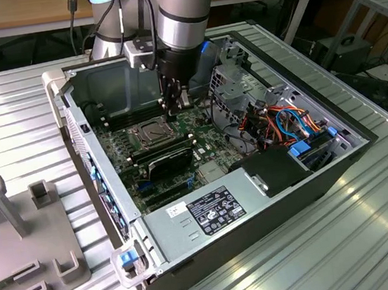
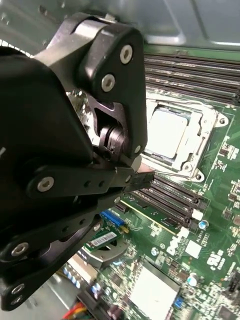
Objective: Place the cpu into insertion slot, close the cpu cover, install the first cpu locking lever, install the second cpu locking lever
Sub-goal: 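Install the second cpu locking lever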
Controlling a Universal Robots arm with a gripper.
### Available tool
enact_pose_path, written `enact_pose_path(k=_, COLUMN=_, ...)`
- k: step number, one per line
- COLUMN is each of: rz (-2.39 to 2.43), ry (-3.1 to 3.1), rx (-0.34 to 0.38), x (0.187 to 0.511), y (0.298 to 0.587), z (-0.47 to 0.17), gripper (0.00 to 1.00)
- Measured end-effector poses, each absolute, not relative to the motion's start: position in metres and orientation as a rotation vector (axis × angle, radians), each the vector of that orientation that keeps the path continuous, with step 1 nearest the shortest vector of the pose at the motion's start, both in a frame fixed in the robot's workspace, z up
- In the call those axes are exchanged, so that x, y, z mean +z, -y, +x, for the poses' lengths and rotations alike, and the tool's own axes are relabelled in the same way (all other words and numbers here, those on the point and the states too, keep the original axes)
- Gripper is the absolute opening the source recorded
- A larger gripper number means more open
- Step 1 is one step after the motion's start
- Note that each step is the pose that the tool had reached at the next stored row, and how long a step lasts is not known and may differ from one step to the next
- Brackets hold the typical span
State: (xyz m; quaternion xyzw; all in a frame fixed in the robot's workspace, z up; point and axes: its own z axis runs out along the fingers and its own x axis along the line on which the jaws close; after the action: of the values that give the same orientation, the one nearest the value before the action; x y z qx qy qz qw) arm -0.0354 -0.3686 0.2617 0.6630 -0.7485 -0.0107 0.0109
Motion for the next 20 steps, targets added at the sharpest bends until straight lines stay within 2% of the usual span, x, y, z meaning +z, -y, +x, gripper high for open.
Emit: enact_pose_path(k=20, rz=2.230, ry=2.179, rx=-0.030, x=0.272, y=0.374, z=-0.039, gripper=0.11)
